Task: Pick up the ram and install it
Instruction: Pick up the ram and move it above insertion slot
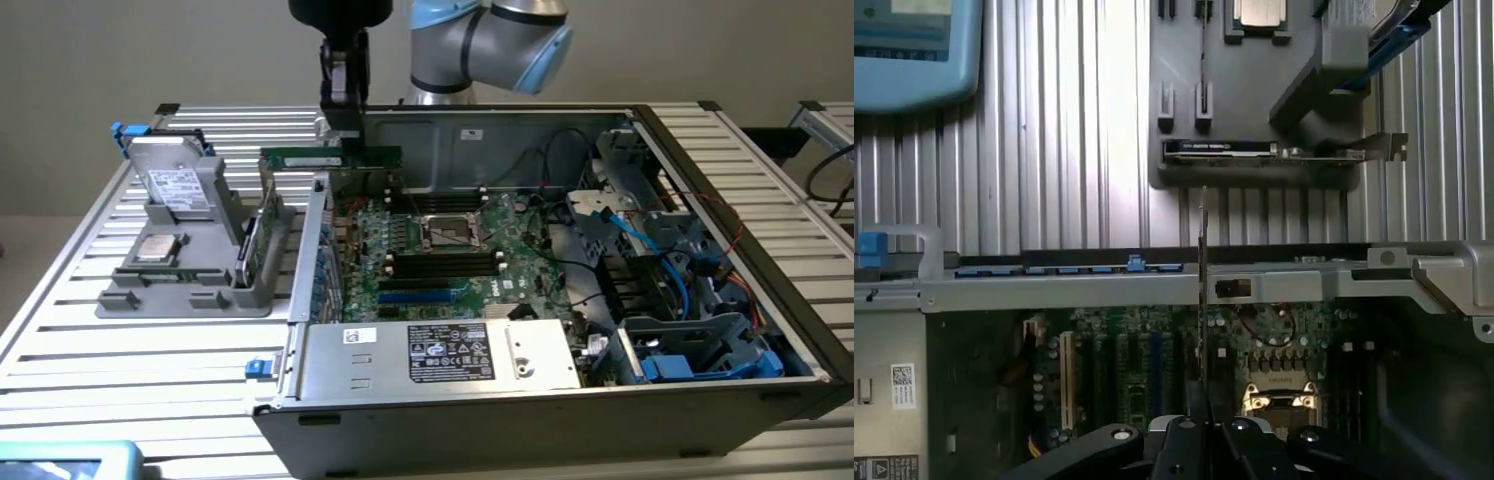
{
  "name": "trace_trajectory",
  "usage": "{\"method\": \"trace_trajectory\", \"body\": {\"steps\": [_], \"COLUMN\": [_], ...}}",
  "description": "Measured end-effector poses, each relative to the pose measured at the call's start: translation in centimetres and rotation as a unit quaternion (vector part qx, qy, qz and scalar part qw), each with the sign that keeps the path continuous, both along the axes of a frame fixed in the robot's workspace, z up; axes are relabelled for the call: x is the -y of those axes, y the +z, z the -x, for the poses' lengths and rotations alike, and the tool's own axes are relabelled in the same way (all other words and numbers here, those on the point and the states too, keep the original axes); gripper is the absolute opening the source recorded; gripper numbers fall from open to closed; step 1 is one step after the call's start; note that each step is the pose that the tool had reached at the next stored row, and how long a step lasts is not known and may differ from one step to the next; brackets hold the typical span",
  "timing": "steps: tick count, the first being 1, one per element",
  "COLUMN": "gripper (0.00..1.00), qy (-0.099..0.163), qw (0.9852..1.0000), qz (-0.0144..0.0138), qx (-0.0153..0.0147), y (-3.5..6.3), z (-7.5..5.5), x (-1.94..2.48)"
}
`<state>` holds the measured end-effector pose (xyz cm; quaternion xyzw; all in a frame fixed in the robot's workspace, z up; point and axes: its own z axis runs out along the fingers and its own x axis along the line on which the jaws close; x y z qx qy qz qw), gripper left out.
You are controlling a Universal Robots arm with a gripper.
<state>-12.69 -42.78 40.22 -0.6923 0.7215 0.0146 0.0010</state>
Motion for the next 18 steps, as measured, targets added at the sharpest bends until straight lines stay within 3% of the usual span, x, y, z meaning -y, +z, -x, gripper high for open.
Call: {"method": "trace_trajectory", "body": {"steps": [18], "gripper": [0.12], "qy": [0.0], "qw": [1.0], "qz": [0.0], "qx": [0.0008], "y": [-1.46], "z": [-7.9], "x": [-0.35]}}
